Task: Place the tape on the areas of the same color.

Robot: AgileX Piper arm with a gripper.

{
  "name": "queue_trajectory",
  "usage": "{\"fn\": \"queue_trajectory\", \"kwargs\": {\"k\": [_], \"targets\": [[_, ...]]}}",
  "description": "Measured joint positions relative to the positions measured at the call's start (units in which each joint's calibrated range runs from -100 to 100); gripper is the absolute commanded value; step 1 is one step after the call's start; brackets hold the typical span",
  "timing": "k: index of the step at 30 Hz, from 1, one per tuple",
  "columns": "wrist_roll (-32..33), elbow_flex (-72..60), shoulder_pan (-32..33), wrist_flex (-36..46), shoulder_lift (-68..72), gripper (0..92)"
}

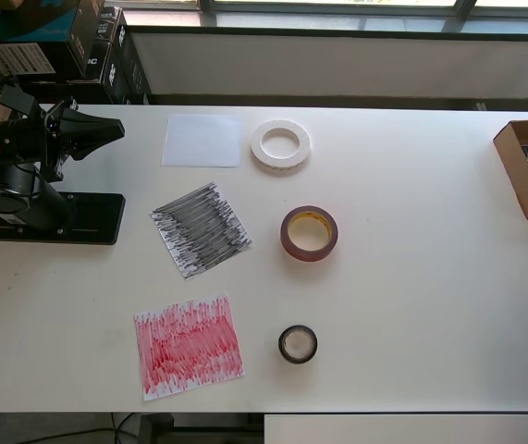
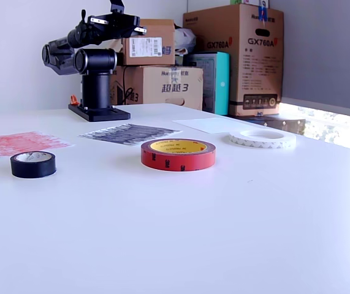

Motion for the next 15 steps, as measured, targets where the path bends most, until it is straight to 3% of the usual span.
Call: {"fn": "queue_trajectory", "kwargs": {"k": [15], "targets": [[0.0,0.0,4.21,-2.5,0.0,1.0]]}}
